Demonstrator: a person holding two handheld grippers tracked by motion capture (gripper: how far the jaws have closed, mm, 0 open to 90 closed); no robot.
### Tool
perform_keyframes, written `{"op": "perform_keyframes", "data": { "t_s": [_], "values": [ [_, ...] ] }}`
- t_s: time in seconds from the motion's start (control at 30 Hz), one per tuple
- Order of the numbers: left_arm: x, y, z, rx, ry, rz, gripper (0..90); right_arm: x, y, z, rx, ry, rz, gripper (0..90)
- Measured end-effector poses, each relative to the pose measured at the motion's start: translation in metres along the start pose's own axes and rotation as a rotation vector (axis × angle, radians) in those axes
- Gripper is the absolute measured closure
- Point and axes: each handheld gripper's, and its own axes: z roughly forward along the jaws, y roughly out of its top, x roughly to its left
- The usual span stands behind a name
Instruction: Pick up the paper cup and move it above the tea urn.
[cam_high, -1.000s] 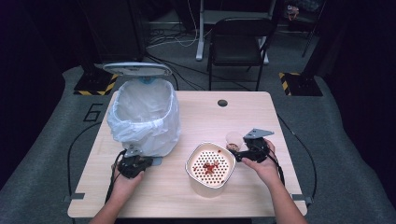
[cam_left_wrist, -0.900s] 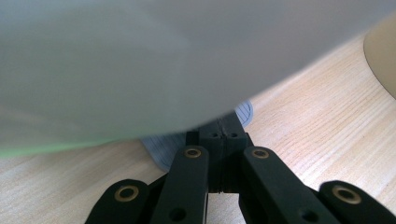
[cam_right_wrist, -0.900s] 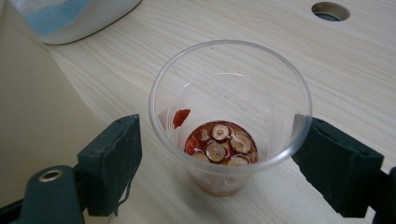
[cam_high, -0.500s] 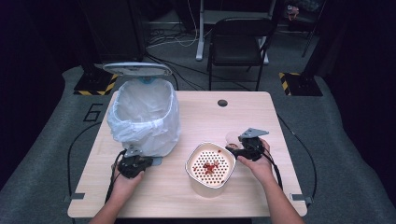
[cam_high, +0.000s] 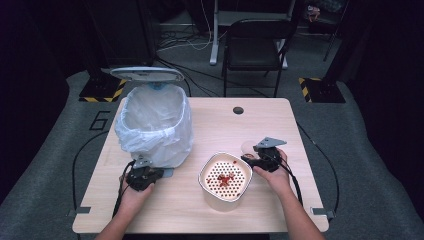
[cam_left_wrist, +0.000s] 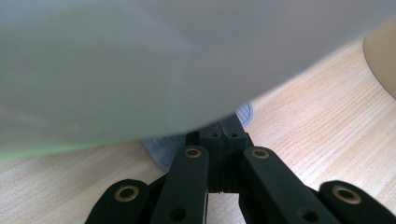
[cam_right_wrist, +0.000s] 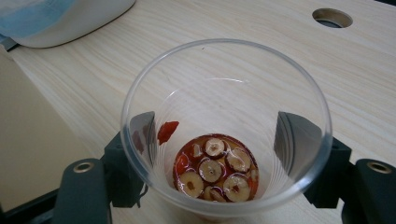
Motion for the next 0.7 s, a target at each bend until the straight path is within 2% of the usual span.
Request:
{"op": "perform_keyframes", "data": {
  "t_s": [0.27,0.43,0.7],
  "values": [
    [0.000,0.000,0.000,0.003,-0.002,0.001,90.0,0.000,0.001,0.001,-0.006,0.000,-0.024,37.2],
    [0.001,0.000,0.000,0.003,0.003,0.004,90.0,0.001,0.002,0.000,-0.010,-0.011,-0.049,38.5],
    [0.001,0.000,0.000,-0.003,-0.002,0.005,90.0,0.001,0.010,-0.008,-0.044,-0.015,-0.057,39.3]
  ]
}}
